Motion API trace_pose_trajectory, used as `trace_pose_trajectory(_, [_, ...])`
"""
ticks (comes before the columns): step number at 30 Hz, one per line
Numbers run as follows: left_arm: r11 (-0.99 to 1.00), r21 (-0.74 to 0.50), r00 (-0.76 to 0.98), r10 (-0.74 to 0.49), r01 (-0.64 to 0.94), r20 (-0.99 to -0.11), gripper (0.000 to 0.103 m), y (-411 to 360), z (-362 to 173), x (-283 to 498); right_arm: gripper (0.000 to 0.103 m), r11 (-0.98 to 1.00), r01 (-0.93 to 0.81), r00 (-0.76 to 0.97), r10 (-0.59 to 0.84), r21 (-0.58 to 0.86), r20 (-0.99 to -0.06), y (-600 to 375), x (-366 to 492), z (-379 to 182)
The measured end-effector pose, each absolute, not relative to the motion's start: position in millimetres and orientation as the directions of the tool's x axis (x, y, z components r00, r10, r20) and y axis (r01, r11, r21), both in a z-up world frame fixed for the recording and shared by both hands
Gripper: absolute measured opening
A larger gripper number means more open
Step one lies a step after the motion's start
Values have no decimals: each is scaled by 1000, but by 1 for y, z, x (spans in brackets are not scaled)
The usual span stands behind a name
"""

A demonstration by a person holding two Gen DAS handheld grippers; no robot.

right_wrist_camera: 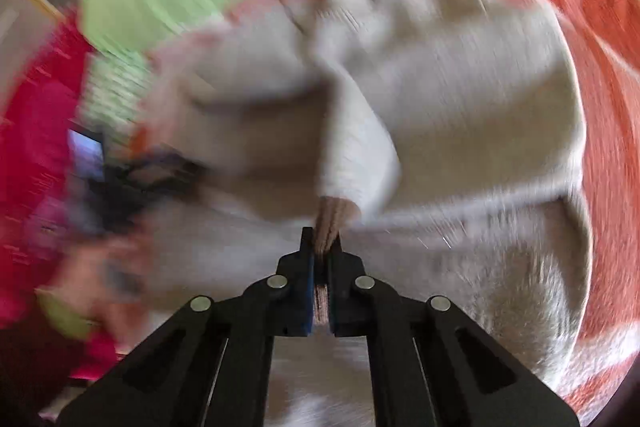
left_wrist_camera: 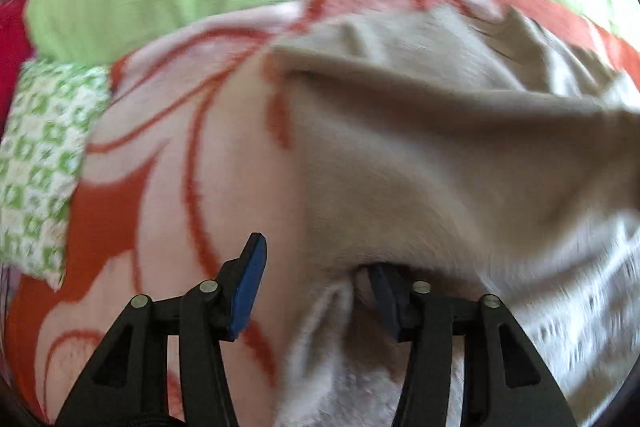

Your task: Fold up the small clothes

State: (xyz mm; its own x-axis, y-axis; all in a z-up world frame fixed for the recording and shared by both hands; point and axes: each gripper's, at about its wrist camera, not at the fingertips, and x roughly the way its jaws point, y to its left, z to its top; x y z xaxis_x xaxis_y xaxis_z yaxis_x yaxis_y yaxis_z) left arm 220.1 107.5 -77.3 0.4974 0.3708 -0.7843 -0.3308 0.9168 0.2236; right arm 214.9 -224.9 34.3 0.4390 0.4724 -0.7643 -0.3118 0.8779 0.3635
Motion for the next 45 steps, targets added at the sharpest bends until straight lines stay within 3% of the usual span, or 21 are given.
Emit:
trace_pose_trajectory(2, [896, 167, 483, 370, -412, -794, 50, 124, -77, 217, 6, 805, -375, 468, 593, 460, -655, -238, 216, 83])
trace_pose_trajectory(4, [879, 68, 488, 325, -472, -810, 50, 140, -77, 211, 6, 797, -396, 491, 604, 457, -628, -256, 224, 111])
trace_pose_trajectory(6, [868, 20, 494, 301, -495, -815, 50, 146, -78, 211, 5, 842, -362, 501, 538, 400, -678, -275, 238, 106])
trace_pose_trajectory(8, [866, 26, 486, 305, -500, -819, 50, 142, -81, 213, 5, 902, -283, 485, 427, 325, -764, -295, 255, 82])
trace_pose_trajectory(12, [853, 31, 472, 318, -520, -822, 50, 139, -86, 211, 5, 956, -225, 461, 275, 188, -844, -314, 272, 30])
trace_pose_trajectory(15, [850, 18, 474, 311, -527, -824, 51, 140, -86, 209, 5, 970, -235, 529, 186, 68, -828, -313, 275, 23])
trace_pose_trajectory(18, [852, 23, 472, 313, -523, -824, 52, 139, -88, 207, 5, 956, -292, 642, 188, -10, -743, -305, 269, 43])
trace_pose_trajectory(21, [852, 24, 470, 312, -523, -826, 52, 136, -88, 207, 5, 943, -306, 615, 90, -131, -783, -297, 278, 28])
trace_pose_trajectory(24, [849, 18, 468, 309, -529, -828, 52, 137, -90, 206, 6, 948, -288, 554, 52, -133, -831, -301, 286, 5])
trace_pose_trajectory(26, [843, 2, 470, 303, -539, -829, 56, 141, -92, 204, 16, 961, -242, 538, 17, -135, -843, -307, 286, 0])
trace_pose_trajectory(29, [832, -28, 471, 285, -554, -835, 60, 148, -94, 201, 21, 982, -175, 550, 43, -65, -834, -320, 283, 5])
trace_pose_trajectory(32, [834, -61, 470, 247, -549, -847, 60, 153, -93, 195, 22, 983, -151, 575, 5, -101, -818, -317, 275, 17])
trace_pose_trajectory(37, [867, -129, 497, 149, -481, -855, 57, 144, -82, 165, 39, 991, -131, 636, 64, -26, -769, -315, 249, 37])
trace_pose_trajectory(41, [903, -172, 590, 106, -395, -800, 57, 128, -49, 147, 39, 981, -168, 632, 185, 101, -753, -308, 238, 39])
trace_pose_trajectory(45, [917, -224, 649, 47, -329, -759, 58, 118, -27, 180, 39, 958, -231, 582, 276, 170, -765, -280, 248, 26])
